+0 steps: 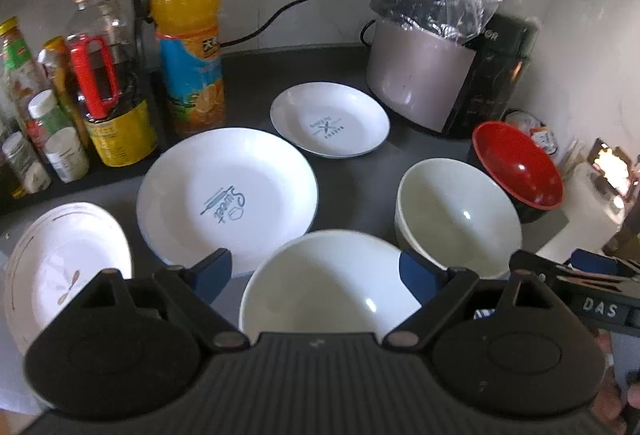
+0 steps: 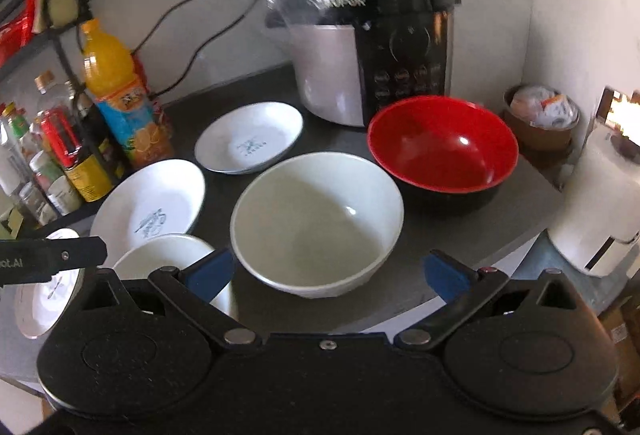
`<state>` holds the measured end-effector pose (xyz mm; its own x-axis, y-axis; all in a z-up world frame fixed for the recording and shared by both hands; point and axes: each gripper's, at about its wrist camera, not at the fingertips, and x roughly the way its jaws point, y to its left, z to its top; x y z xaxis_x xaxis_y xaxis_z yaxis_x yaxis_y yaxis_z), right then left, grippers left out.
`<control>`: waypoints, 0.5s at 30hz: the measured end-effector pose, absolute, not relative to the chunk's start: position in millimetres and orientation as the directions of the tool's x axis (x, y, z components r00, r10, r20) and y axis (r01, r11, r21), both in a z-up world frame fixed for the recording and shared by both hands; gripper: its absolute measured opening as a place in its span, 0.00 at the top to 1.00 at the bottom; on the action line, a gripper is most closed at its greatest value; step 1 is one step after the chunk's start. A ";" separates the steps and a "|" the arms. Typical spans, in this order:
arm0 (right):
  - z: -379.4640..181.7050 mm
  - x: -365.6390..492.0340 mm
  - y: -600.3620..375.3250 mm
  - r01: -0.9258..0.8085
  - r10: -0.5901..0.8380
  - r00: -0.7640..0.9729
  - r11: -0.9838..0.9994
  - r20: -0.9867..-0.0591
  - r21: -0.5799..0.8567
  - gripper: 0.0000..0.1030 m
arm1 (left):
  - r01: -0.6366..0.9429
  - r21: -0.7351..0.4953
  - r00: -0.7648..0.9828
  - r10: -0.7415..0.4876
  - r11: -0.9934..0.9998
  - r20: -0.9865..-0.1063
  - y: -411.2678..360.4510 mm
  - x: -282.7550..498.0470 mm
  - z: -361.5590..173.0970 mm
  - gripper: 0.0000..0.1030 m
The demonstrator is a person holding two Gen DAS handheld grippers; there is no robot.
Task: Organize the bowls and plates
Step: 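Move both grippers to the white bowl beside the red bowl and grasp its rim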
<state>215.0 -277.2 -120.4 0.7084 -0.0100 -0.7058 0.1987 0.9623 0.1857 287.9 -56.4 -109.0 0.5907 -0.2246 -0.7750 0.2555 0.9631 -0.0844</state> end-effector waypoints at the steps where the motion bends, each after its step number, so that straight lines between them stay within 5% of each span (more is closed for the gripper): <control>1: -123.1 218.1 -280.6 0.200 -0.003 0.704 0.961 -0.710 0.193 0.02 | 0.253 -0.088 0.588 -0.225 0.964 -0.777 -61.2 293.5 -110.8 0.12; 7: -144.0 241.1 -303.0 0.213 0.045 0.671 0.944 -0.740 0.251 0.11 | 0.248 -0.100 0.553 -0.226 0.964 -0.802 -90.0 322.0 -120.4 0.30; 15: -163.2 266.9 -328.5 0.246 0.083 0.611 0.925 -0.787 0.289 0.26 | 0.249 -0.096 0.520 -0.217 0.964 -0.827 -122.4 351.1 -138.9 0.42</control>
<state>266.9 -328.5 -163.2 0.6108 0.0834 -0.7874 0.2463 0.9251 0.2890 351.1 -122.4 -138.9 0.5195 -0.2166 -0.8265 0.2495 0.9636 -0.0958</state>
